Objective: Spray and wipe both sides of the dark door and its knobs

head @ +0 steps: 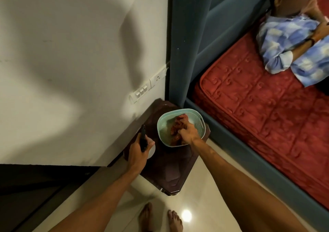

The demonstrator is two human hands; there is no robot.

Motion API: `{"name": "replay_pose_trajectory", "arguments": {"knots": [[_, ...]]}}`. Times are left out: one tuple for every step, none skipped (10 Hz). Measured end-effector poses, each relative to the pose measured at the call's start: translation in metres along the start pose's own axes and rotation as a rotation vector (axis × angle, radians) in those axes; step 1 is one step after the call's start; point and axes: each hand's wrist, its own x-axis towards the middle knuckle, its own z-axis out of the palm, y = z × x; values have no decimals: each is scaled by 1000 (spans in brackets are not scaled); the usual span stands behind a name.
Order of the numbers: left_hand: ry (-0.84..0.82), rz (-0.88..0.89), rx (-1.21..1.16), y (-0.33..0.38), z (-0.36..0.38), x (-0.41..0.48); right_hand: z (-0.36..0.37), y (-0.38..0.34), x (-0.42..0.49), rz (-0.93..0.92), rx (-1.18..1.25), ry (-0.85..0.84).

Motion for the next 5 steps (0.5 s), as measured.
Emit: {"name": "replay_pose_trajectory", "arguments": {"knots": [[2,14,-23,-11,3,11,11,9,13,-15,-123,-55],[-20,24,-7,-18,0,16,15,10,18,-3,-160,-55],[-73,-26,43,-30,-5,13,20,13,9,-42,-158,-14],[-129,-107,154,-28,-12,12,24,13,-4,-73,-128,15],[-197,-147,213,-14,-25,12,23,7,-22,-127,-85,57]]}}
